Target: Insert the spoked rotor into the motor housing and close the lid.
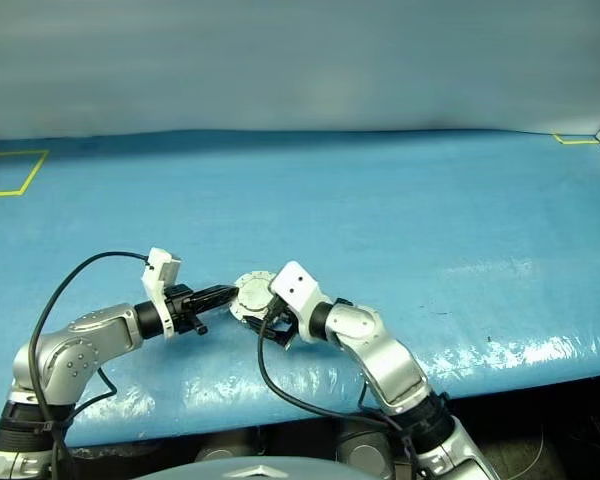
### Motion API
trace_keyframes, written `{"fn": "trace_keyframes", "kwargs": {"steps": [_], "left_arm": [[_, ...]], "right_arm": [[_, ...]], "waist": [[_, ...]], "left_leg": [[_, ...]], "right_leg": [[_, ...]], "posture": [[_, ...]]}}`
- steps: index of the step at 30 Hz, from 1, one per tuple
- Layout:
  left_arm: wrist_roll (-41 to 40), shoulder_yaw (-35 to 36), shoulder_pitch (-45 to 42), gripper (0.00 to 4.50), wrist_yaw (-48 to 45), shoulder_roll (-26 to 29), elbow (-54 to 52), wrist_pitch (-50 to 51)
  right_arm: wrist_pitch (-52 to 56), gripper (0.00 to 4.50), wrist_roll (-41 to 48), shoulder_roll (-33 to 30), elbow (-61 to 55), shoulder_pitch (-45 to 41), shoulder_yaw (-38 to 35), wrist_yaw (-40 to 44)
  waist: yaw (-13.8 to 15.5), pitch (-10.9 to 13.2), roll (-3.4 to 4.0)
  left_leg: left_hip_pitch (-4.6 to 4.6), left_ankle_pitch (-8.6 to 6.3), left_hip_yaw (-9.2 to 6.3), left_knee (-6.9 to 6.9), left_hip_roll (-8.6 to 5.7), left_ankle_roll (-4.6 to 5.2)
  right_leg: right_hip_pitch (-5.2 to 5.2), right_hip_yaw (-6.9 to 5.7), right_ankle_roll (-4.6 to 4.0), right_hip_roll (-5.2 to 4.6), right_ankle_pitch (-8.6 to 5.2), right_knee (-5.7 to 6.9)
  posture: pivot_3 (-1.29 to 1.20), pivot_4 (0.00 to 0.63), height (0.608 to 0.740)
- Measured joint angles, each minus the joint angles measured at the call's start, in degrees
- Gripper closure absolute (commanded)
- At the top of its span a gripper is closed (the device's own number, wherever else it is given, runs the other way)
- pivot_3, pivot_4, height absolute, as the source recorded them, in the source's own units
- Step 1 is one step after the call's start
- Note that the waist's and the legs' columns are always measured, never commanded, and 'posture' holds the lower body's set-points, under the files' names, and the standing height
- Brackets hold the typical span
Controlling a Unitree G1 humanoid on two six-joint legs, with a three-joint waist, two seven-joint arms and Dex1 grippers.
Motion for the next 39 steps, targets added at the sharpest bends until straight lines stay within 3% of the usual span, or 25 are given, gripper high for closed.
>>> {"fn": "trace_keyframes", "kwargs": {"steps": [5, 10, 16, 29, 39], "left_arm": [[1.0, 0.0, 0.2, 4.50, -0.3, -0.1, 0.0, -0.2], [1.7, 0.1, 0.1, 4.50, -1.3, -0.1, 0.1, -0.3], [2.1, 0.0, 0.2, 4.50, -2.1, -0.2, 0.2, -0.4], [2.2, 0.9, 1.5, 4.50, -2.2, -0.3, 0.1, -1.2], [2.2, 1.4, 2.0, 4.50, -2.2, -0.9, 0.0, -1.2]], "right_arm": [[8.4, 0.04, 9.0, 0.2, -8.0, 7.7, -8.5, -0.2], [19.2, 0.04, 20.4, 9.5, -10.0, 10.4, -18.7, -5.2], [27.6, 0.04, 26.5, 17.6, -7.9, 10.8, -25.4, -14.0], [31.2, 0.04, 41.4, 18.0, -0.3, 8.2, -30.2, -23.9], [32.2, 0.04, 55.0, 18.1, 5.0, 7.1, -29.1, -30.9]], "waist": [[0.2, 0.0, 0.00], [0.2, 0.0, 0.03], [0.2, 0.0, 0.06], [-0.3, -0.1, 0.13], [-0.4, -0.1, 0.17]], "left_leg": [[-0.01, 0.00, -0.01, 0.00, 0.04, 0.00], [-0.02, 0.00, 0.00, 0.00, 0.08, 0.00], [-0.09, 0.00, 0.03, -0.10, 0.05, 0.01], [0.00, 0.00, 0.08, -0.22, 0.05, 0.02], [0.00, 0.01, 0.09, -0.28, 0.05, 0.03]], "right_leg": [[-0.03, -0.01, 0.00, 0.01, 0.00, 0.03], [-0.08, 0.00, 0.00, 0.02, 0.00, 0.05], [-0.15, 0.00, 0.00, -0.11, 0.00, -0.03], [-0.12, -0.01, -0.02, -0.07, -0.02, -0.04], [-0.14, -0.01, -0.04, -0.04, -0.03, -0.06]], "posture": [[0.00, 0.150, 0.740], [0.00, 0.150, 0.740], [0.00, 0.150, 0.740], [0.00, 0.150, 0.740], [0.00, 0.150, 0.740]]}}
